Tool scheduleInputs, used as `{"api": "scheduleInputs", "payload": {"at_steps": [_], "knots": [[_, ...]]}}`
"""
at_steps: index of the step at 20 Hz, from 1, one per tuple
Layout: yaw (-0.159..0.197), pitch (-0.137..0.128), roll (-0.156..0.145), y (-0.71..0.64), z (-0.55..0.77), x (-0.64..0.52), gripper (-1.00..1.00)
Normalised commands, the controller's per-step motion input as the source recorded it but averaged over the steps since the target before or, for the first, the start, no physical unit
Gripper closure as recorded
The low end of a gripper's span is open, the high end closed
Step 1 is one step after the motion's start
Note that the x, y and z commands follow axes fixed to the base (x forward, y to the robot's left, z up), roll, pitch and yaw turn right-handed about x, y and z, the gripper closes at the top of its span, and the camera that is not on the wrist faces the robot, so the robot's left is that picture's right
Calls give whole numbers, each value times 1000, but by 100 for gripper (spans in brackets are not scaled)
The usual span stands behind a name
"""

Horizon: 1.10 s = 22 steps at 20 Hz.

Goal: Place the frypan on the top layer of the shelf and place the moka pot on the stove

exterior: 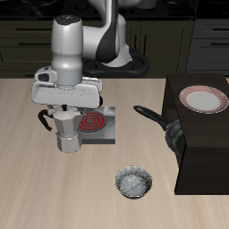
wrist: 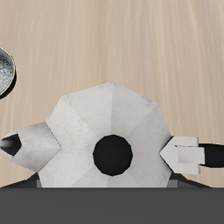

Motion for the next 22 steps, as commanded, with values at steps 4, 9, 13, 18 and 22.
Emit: {"api": "scheduleInputs", "payload": {"at_steps": [4,9,13,18,22], "knots": [[-28,-32,5,-61,11,-278,100],[-31,-76,-44,35,21,-410,100],[-30,-30,6,37,27,-286,100],[-8,-61,-48,-147,18,-243,100],[10,-25,-4,38,5,-248,100]]}}
